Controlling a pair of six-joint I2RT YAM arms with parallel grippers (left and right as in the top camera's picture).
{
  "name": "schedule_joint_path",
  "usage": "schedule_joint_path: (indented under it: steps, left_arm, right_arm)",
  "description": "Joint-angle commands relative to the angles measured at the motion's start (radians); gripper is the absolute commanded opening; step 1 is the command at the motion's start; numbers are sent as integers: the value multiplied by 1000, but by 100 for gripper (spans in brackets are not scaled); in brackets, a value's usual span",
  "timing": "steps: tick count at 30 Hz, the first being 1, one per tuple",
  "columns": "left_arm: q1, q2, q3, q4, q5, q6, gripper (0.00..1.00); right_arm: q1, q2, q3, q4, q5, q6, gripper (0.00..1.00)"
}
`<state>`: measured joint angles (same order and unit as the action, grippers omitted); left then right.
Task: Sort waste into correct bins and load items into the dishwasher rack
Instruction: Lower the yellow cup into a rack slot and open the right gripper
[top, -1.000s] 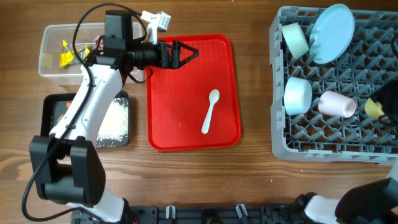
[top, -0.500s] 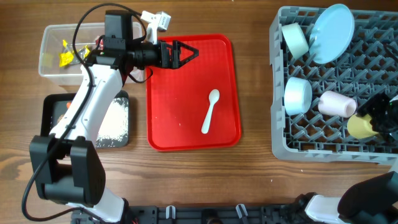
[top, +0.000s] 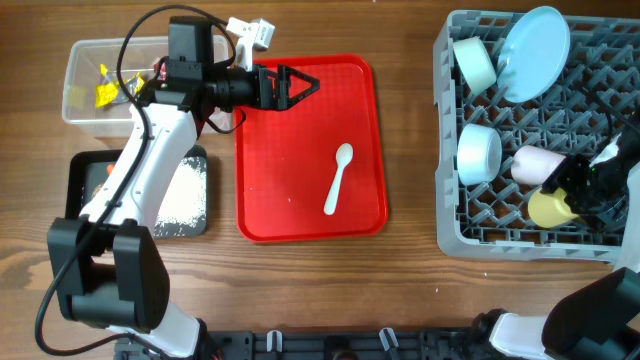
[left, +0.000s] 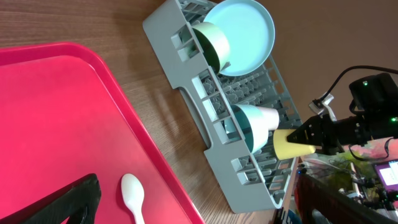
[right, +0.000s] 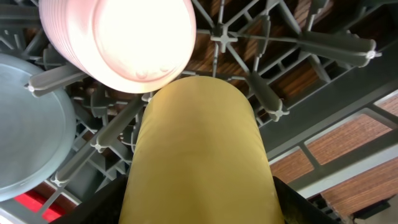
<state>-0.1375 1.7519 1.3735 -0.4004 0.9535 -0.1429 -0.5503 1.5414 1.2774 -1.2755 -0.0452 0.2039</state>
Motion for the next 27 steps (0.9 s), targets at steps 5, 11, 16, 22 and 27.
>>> schedule_joint_path:
  steps: [5,11,16,22,27]
  left_arm:
    - [-4,-5,1,2,-6,8,100]
    - [-4,-5,1,2,-6,8,100]
    - [-4,-5,1,2,-6,8,100]
    - [-4,-5,1,3,-6,8,100]
    - [-4,-5,1,3,-6,8,100]
  right_arm:
    - [3,15,-10,-4,23,8,66]
    - [3,29,-10,-9,23,8,77]
    - [3,43,-10,-6,23,8,78]
    - [3,43,-6,1,18,8,79]
    - [4,23,73,-30,-11,-23,79]
